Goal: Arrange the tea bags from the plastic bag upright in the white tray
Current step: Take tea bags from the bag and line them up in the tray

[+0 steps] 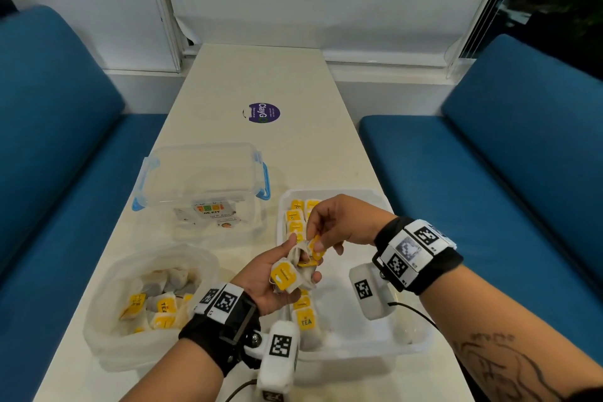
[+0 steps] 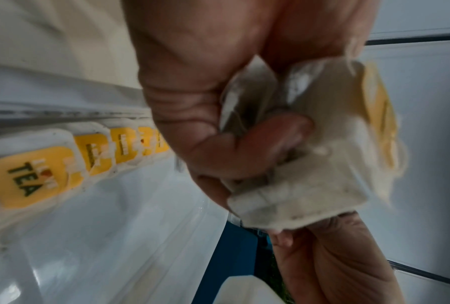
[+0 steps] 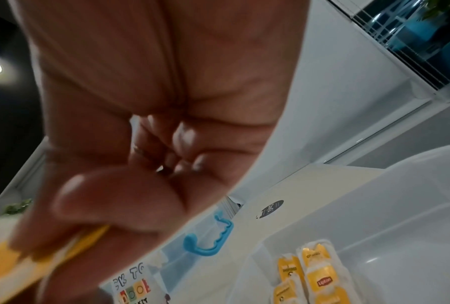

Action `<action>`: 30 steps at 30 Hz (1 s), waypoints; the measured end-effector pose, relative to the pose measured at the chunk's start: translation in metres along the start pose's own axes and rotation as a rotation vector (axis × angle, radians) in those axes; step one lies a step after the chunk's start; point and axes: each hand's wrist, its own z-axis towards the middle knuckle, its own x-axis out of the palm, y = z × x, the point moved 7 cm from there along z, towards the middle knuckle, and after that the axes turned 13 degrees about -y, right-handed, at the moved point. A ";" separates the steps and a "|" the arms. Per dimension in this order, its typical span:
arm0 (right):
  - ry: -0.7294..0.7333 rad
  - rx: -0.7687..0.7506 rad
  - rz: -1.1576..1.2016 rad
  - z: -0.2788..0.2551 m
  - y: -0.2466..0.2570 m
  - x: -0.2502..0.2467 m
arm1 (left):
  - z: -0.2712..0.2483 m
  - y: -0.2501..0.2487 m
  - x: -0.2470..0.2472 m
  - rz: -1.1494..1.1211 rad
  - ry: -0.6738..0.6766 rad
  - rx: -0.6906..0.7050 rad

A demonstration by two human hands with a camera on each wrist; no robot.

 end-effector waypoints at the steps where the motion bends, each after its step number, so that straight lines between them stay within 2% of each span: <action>1: 0.009 0.007 0.009 -0.001 -0.001 0.000 | -0.001 0.000 0.000 0.004 -0.001 -0.002; 5: -0.049 0.021 0.082 -0.002 -0.002 -0.006 | -0.003 0.000 -0.003 -0.076 -0.035 -0.024; 8: -0.200 0.037 0.146 0.000 -0.007 -0.019 | -0.003 -0.004 -0.009 -0.139 -0.077 -0.010; 12: -0.377 0.105 0.109 0.004 -0.019 -0.034 | -0.001 -0.004 -0.015 -0.127 -0.106 -0.005; 18: -0.466 0.216 0.204 0.004 -0.039 -0.041 | 0.002 0.000 -0.014 -0.082 -0.091 -0.015; 20: -0.412 0.248 0.111 0.004 -0.044 -0.040 | 0.001 0.002 -0.013 -0.078 -0.089 -0.024; 22: -0.344 0.270 -0.114 0.003 -0.045 -0.037 | 0.001 0.001 -0.011 -0.077 -0.090 -0.028; 25: -0.334 0.276 -0.368 0.005 -0.047 -0.039 | 0.000 -0.001 -0.010 -0.068 -0.088 -0.024; 30: -0.368 0.279 -0.439 0.010 -0.046 -0.044 | 0.001 -0.004 -0.012 -0.070 -0.101 -0.003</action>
